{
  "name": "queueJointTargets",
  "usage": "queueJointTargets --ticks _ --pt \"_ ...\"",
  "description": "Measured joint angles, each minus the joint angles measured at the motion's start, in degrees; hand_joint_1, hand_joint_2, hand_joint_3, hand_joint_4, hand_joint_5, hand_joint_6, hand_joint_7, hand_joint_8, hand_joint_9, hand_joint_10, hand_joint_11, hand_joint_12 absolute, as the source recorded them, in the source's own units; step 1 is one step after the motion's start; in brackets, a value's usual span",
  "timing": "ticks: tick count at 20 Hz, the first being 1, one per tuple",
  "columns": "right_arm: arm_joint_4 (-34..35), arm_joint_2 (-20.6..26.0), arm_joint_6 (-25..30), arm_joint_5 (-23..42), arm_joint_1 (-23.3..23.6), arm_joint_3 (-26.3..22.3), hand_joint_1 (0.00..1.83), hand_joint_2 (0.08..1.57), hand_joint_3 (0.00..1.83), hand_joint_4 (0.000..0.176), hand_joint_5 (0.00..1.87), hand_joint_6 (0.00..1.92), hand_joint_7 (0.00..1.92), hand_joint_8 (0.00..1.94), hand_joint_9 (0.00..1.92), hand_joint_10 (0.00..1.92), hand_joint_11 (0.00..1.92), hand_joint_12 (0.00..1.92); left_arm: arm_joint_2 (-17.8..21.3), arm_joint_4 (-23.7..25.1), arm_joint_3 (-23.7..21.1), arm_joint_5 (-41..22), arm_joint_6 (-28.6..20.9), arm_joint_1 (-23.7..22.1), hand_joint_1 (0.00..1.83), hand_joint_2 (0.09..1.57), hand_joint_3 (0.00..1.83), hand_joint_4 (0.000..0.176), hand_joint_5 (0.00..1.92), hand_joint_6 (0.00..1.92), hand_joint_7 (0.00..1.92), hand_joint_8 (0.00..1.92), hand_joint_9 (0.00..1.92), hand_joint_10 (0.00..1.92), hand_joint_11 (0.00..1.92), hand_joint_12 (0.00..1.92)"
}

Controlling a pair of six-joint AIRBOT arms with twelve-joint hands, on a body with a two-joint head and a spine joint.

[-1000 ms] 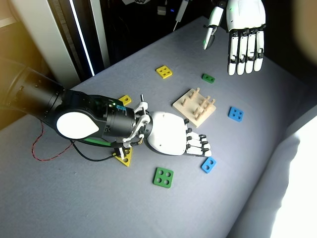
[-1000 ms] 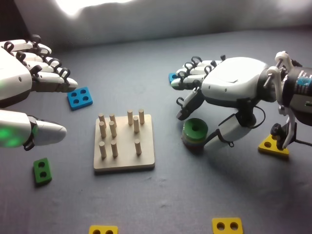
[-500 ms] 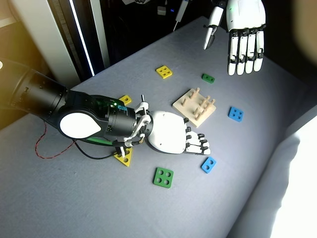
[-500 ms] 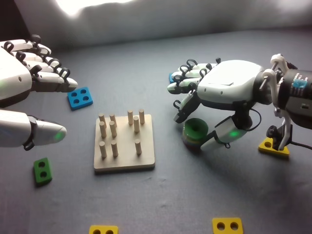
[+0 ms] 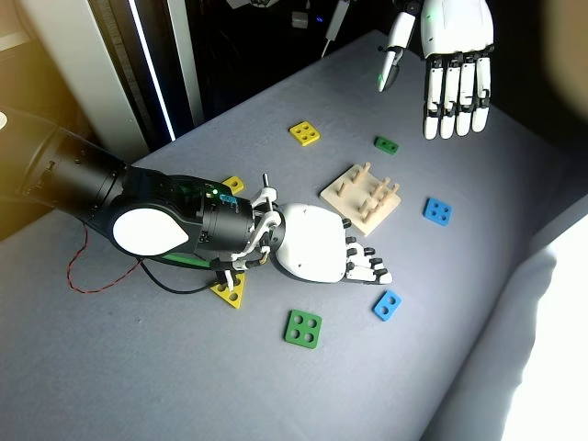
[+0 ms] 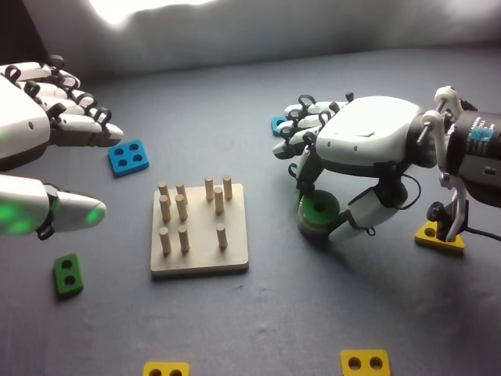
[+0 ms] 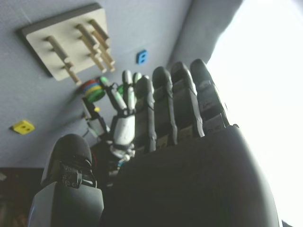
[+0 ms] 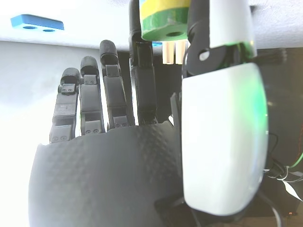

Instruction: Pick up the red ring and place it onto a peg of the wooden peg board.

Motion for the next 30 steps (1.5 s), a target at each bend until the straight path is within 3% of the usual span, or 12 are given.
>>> queueJointTargets --ticks 9,11,12,13,14,15,22,23,24,26,28,30 --pt "-3.8 1.0 4.2 -3.0 3.7 -1.8 1.11 1.03 0.00 0.082 1.18 0.66 0.35 0.00 0.12 0.00 0.00 0.00 0.0 0.0 0.0 0.1 0.0 0.0 0.00 1.27 0.00 0.000 0.32 0.00 0.30 0.00 0.22 0.00 0.00 0.32" --pt "-14.2 1.0 15.6 -2.8 4.7 -1.9 1.08 1.03 0.00 0.155 1.16 0.69 0.37 0.00 0.11 0.00 0.00 0.00 0.0 0.0 0.0 0.0 0.0 0.0 0.00 1.26 0.00 0.000 0.33 0.00 0.32 0.01 0.24 0.01 0.00 0.38" --pt "-17.1 0.8 19.2 -2.6 4.8 -2.4 1.08 1.04 0.00 0.140 1.14 0.72 0.36 0.00 0.09 0.00 0.00 0.00 0.0 0.0 0.0 0.1 0.0 0.0 0.00 1.26 0.00 0.000 0.33 0.00 0.32 0.01 0.24 0.01 0.00 0.38" --pt "-18.4 0.7 20.5 -2.4 4.8 -2.4 1.06 1.06 0.00 0.169 1.09 0.79 0.37 0.00 0.09 0.00 0.00 0.00 0.0 0.0 0.0 0.1 0.0 0.0 0.00 1.26 0.00 0.000 0.36 0.01 0.34 0.01 0.25 0.01 0.00 0.39" --pt "-20.4 0.6 22.5 -2.5 5.0 -2.5 1.09 1.04 0.00 0.123 1.15 0.70 0.40 0.00 0.12 0.01 0.00 0.00 0.0 0.0 0.0 0.0 0.0 0.0 0.00 1.26 0.00 0.000 0.38 0.01 0.34 0.01 0.26 0.01 0.00 0.41" --pt "-22.2 0.6 24.0 -2.5 5.5 -2.5 1.09 1.03 0.00 0.113 1.16 0.69 0.41 0.01 0.14 0.01 0.00 0.00 0.0 0.0 0.0 0.0 0.0 0.0 0.00 1.26 0.00 0.000 0.36 0.00 0.33 0.00 0.26 0.00 0.00 0.39" --pt "-32.2 -0.7 30.1 -2.0 11.5 -2.2 1.09 1.05 0.00 0.099 1.11 0.77 0.39 0.00 0.09 0.00 0.00 0.00 0.0 0.1 0.0 0.1 0.0 -0.1 0.00 1.28 0.00 0.000 0.32 0.00 0.28 0.00 0.21 0.00 0.00 0.30" --pt "-32.7 -1.2 30.1 -2.2 11.9 -2.2 1.12 1.04 0.00 0.024 1.15 0.71 0.38 0.00 0.09 0.00 0.00 0.00 0.0 0.1 0.0 0.0 0.0 -0.1 0.00 1.28 0.00 0.000 0.34 0.01 0.32 0.01 0.24 0.01 0.00 0.31" --pt "-32.8 -1.7 30.1 -2.1 12.2 -2.2 1.12 1.04 0.00 0.033 1.16 0.69 0.38 0.00 0.11 0.01 0.00 0.00 0.0 0.1 0.0 0.0 0.0 -0.1 0.00 1.29 0.00 0.000 0.35 0.01 0.32 0.01 0.24 0.01 0.00 0.31" --pt "-33.8 -3.0 30.1 -2.3 12.4 -2.2 1.07 1.06 0.00 0.128 1.09 0.80 0.32 0.00 0.12 0.01 0.00 0.00 0.0 0.2 0.0 0.1 0.0 -0.1 0.01 1.29 0.00 0.000 0.35 0.01 0.33 0.01 0.24 0.00 0.00 0.33" --pt "-34.9 -4.0 30.1 -2.6 12.4 -2.2 1.08 1.06 0.00 0.106 1.10 0.79 0.33 0.00 0.14 0.00 0.00 0.00 0.0 0.2 0.0 0.1 0.0 -0.1 0.01 1.29 0.00 0.000 0.34 0.00 0.33 0.00 0.23 0.00 0.00 0.33" --pt "-35.4 -4.5 30.1 -2.7 12.4 -2.2 1.11 1.06 0.00 0.028 1.10 0.79 0.32 0.00 0.16 0.01 0.00 0.00 0.0 0.2 0.0 0.1 0.0 -0.1 0.00 1.30 0.00 0.000 0.25 0.00 0.23 0.01 0.15 0.00 0.00 0.13"
